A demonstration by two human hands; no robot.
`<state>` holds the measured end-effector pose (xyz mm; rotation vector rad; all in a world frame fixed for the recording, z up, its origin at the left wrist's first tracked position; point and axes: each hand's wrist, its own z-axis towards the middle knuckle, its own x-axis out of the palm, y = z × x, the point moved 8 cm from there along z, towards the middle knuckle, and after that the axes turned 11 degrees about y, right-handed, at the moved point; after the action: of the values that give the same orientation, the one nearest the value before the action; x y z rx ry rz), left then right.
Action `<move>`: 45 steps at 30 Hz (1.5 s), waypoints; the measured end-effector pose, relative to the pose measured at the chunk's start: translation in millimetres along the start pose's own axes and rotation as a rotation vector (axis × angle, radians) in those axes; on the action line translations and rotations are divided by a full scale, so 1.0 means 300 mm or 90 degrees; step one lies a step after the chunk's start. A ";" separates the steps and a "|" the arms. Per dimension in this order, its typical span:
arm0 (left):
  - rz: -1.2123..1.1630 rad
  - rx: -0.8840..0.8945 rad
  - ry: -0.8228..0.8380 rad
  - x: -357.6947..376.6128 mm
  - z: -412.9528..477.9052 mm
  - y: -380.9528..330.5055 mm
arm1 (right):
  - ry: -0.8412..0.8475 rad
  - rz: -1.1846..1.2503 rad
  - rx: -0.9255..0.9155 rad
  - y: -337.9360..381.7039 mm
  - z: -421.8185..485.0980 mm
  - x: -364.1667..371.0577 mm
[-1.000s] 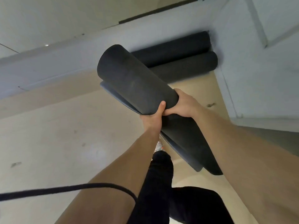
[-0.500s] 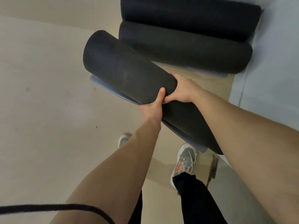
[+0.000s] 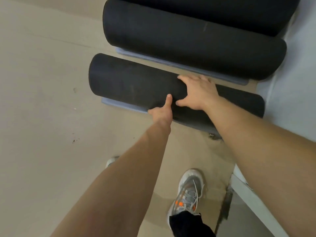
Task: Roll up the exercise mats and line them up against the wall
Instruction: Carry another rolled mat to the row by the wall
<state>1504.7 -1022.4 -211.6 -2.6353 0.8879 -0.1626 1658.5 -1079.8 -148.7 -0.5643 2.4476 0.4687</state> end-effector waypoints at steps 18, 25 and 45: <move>0.102 0.009 -0.050 -0.096 0.153 -0.156 | -0.175 1.117 0.391 -0.099 -0.019 0.430; 0.039 -0.052 -0.030 -0.018 0.182 -0.168 | -0.183 1.377 0.371 -0.079 0.045 0.428; 0.047 -0.026 -0.004 -0.082 0.137 -0.135 | -0.189 1.440 0.370 -0.061 -0.037 0.424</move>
<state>1516.9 -965.5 -234.9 -2.6346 0.9943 -0.1192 1567.9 -1136.8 -220.8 2.4068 1.6046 0.4086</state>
